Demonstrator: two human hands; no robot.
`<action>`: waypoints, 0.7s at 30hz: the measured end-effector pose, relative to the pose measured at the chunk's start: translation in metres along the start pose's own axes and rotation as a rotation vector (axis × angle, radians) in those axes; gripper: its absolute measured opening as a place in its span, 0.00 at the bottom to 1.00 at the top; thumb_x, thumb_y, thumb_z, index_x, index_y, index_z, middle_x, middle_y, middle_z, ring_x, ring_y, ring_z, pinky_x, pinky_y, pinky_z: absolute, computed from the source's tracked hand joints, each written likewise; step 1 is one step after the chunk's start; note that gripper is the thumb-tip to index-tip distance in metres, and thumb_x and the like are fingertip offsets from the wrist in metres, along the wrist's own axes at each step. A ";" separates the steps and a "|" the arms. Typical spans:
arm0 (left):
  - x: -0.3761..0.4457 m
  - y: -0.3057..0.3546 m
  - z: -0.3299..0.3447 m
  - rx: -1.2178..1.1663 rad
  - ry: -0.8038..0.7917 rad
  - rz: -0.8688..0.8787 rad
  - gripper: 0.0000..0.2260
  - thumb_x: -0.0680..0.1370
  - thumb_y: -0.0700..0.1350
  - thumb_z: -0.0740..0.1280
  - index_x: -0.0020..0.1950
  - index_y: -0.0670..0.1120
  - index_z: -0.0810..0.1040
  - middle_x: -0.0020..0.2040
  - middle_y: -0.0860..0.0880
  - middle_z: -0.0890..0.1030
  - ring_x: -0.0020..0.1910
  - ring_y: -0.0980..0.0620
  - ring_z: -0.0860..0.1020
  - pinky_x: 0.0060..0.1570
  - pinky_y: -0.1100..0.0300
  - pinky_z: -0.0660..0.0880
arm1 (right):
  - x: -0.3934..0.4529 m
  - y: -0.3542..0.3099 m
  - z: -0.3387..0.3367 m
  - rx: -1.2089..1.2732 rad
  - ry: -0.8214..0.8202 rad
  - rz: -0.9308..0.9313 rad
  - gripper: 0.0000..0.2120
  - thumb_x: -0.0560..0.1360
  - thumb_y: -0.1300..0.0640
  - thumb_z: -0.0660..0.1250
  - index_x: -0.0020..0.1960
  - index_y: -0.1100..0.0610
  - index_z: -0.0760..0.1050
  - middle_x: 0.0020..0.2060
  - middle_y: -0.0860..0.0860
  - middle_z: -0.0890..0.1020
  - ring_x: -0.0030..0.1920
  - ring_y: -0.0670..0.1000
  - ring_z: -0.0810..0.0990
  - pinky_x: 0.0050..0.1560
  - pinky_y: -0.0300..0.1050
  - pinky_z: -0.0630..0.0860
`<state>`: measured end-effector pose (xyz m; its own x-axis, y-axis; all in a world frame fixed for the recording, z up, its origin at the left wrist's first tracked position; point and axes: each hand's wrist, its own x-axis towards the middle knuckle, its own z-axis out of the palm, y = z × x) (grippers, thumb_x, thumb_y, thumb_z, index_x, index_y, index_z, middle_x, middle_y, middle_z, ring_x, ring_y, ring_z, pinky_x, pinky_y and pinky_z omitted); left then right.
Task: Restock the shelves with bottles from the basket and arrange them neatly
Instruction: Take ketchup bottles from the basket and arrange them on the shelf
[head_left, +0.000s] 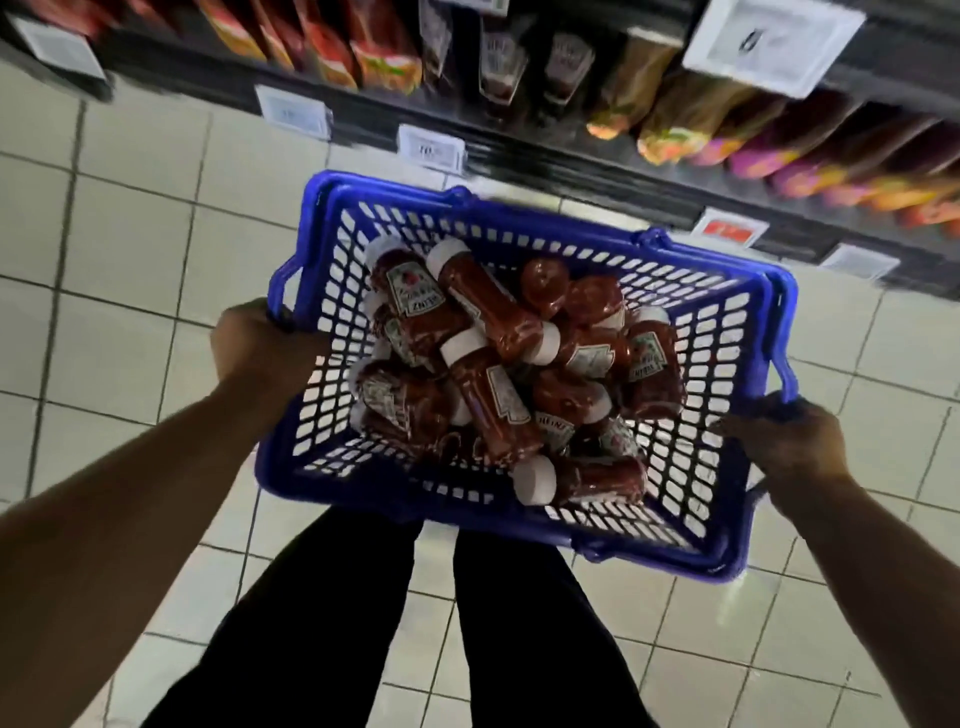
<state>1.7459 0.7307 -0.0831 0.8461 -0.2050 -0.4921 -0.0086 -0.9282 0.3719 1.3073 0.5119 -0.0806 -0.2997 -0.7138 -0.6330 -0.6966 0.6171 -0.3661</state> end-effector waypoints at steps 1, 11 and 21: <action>0.005 -0.001 0.010 0.010 -0.015 -0.003 0.15 0.56 0.49 0.75 0.36 0.44 0.77 0.33 0.46 0.81 0.33 0.44 0.80 0.35 0.49 0.79 | 0.009 0.001 0.006 -0.014 -0.012 0.004 0.17 0.60 0.64 0.83 0.37 0.54 0.76 0.32 0.52 0.81 0.32 0.54 0.78 0.34 0.49 0.79; 0.051 -0.018 0.058 -0.014 -0.065 0.013 0.14 0.57 0.48 0.75 0.35 0.44 0.76 0.30 0.52 0.76 0.28 0.53 0.72 0.27 0.60 0.71 | 0.052 0.000 0.052 -0.014 -0.017 -0.002 0.14 0.60 0.65 0.82 0.38 0.55 0.79 0.33 0.51 0.81 0.31 0.51 0.77 0.29 0.41 0.76; 0.038 -0.008 0.054 0.040 -0.052 -0.036 0.15 0.64 0.50 0.76 0.45 0.46 0.79 0.39 0.49 0.80 0.38 0.48 0.78 0.35 0.54 0.73 | 0.036 -0.016 0.045 -0.159 -0.059 0.052 0.13 0.63 0.54 0.82 0.39 0.56 0.79 0.32 0.53 0.82 0.36 0.55 0.81 0.46 0.56 0.82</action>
<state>1.7497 0.7137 -0.1470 0.8174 -0.1866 -0.5450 -0.0010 -0.9465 0.3226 1.3371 0.4912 -0.1287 -0.3029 -0.6588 -0.6886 -0.7768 0.5892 -0.2221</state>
